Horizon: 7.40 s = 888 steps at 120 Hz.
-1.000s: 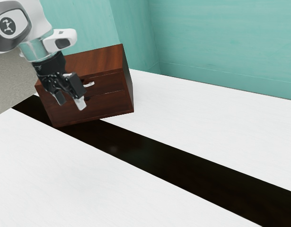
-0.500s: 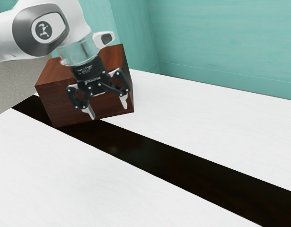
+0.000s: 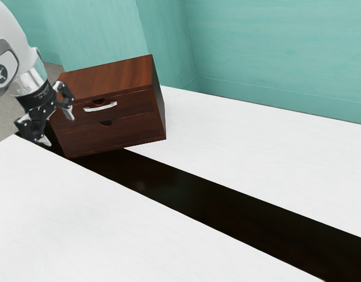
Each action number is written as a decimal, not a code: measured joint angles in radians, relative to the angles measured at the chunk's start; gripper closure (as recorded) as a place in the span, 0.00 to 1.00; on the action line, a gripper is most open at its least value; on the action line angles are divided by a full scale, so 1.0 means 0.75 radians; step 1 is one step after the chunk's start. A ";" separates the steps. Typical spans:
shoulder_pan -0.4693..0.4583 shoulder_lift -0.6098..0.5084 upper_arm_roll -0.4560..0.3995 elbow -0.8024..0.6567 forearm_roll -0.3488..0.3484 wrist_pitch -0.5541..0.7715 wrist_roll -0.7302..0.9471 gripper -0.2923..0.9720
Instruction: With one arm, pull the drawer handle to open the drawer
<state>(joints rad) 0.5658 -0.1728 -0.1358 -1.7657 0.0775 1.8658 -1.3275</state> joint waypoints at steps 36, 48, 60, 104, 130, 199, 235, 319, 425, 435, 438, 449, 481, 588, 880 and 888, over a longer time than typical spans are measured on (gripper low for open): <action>-0.008 -0.003 0.028 0.020 -0.065 -0.022 -0.483 0.26; -0.040 0.077 0.026 0.103 -0.051 -0.031 -0.613 0.27; -0.065 0.168 0.026 0.198 -0.011 -0.036 -0.723 0.27; -0.110 0.332 0.026 0.322 0.122 -0.019 -0.995 0.29; -0.127 0.413 0.026 0.386 0.165 -0.016 -1.079 0.30; -0.163 0.550 0.038 0.468 0.241 0.028 -1.125 0.32; -0.145 0.651 0.032 0.605 0.251 0.076 -1.086 0.32; -0.025 0.778 -0.056 0.686 0.248 0.243 -0.967 0.32; 0.010 0.860 -0.072 0.723 0.237 0.320 -0.910 0.32; 0.011 0.861 -0.071 0.718 0.236 0.323 -0.907 0.33; 0.010 0.861 -0.071 0.717 0.235 0.324 -0.906 0.33; 0.011 0.860 -0.069 0.714 0.235 0.324 -0.903 0.34; 0.010 0.856 -0.067 0.690 0.220 0.318 -0.897 0.37; -0.003 0.733 -0.064 0.555 0.168 0.223 -0.889 0.48; -0.031 0.108 -0.059 -0.152 0.064 0.187 -0.970 0.49; -0.030 0.109 -0.059 -0.152 0.063 0.186 -0.971 0.49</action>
<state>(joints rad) 0.5433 -0.0912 -0.1803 -1.8801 0.1250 2.0054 -2.0561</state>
